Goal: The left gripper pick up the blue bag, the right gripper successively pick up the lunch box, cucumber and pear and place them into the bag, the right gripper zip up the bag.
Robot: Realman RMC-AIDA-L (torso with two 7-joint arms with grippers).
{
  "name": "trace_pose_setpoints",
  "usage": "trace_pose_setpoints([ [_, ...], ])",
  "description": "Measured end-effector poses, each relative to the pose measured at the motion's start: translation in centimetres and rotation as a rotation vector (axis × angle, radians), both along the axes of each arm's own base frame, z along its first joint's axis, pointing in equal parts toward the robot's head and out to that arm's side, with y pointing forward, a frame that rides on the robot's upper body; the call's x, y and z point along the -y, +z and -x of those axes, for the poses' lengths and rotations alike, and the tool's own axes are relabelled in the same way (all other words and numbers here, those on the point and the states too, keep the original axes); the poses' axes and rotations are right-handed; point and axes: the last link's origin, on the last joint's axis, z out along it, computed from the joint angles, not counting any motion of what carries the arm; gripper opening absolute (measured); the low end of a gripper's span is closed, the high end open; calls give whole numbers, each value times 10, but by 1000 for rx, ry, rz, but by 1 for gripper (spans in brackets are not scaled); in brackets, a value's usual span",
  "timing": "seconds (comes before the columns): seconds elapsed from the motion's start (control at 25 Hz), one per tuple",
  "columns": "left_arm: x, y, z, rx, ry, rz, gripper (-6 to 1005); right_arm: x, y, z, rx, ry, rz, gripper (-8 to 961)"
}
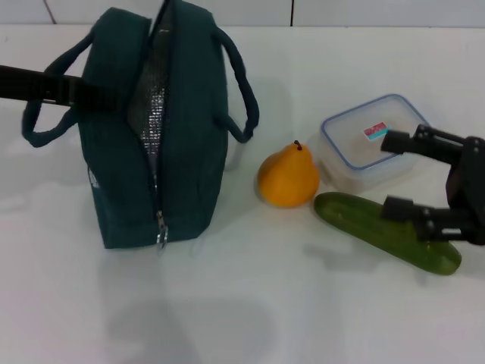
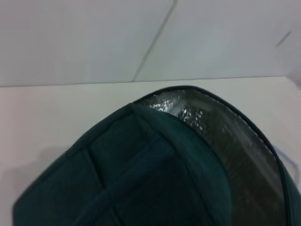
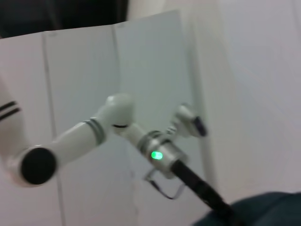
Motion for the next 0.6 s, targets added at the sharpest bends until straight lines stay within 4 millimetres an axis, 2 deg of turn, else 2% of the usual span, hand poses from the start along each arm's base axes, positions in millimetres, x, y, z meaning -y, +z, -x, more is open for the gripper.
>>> trace_pose_setpoints([
  [0.24, 10, -15, -8, 16, 9, 83, 44, -11, 4, -15, -9, -129, -73, 873],
  [0.6, 14, -28, -4, 20, 36, 123, 44, -16, 20, -39, -36, -286, -178, 873],
])
